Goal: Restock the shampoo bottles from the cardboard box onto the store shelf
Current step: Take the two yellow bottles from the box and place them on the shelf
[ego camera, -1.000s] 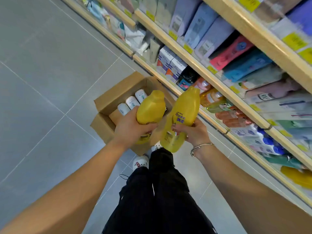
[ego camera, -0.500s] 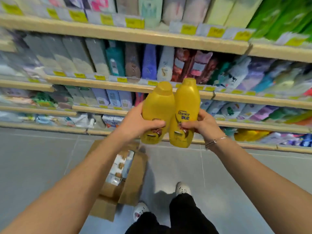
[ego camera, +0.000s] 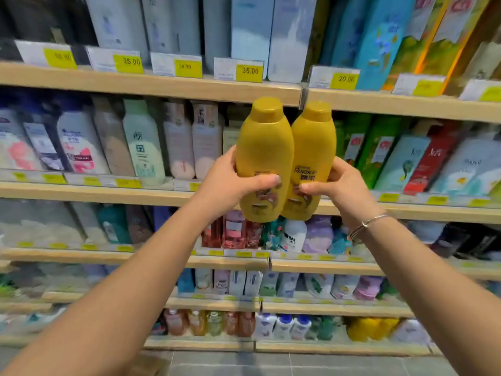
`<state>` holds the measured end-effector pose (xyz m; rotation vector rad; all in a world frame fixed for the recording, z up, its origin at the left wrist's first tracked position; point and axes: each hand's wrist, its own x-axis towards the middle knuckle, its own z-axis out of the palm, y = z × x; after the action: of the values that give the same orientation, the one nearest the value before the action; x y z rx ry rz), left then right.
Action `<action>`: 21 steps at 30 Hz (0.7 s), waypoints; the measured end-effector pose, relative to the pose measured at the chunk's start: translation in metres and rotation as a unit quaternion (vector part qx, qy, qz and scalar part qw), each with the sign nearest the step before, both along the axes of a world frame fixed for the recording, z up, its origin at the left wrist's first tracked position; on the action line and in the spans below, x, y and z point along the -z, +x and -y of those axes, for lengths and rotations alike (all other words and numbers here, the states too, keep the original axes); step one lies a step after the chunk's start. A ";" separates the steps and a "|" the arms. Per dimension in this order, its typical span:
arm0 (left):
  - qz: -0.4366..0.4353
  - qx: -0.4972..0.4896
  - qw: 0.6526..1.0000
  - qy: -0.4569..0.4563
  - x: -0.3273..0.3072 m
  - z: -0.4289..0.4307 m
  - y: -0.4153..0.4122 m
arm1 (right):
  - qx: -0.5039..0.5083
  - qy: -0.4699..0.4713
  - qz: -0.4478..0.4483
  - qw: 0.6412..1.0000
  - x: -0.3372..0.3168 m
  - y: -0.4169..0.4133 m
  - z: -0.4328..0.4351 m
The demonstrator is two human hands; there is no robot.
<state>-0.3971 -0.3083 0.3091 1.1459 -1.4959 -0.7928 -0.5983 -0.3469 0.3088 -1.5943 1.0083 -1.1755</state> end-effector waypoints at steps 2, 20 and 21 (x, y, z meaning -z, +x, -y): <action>0.000 -0.008 1.000 -0.026 -0.022 0.014 -0.022 | -0.013 -0.040 0.007 0.999 -0.029 -0.018 0.016; -0.051 -0.025 0.971 -0.232 -0.163 0.103 -0.053 | 0.028 -0.282 0.046 0.958 -0.177 -0.038 0.111; -0.052 -0.020 0.971 -0.234 -0.164 0.107 -0.052 | 0.038 -0.279 0.039 0.959 -0.176 -0.038 0.117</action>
<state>-0.4487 -0.4151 0.4729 0.7655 -1.4646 -0.4289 -0.6360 -0.4636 0.4847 -1.9298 0.7233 -1.6653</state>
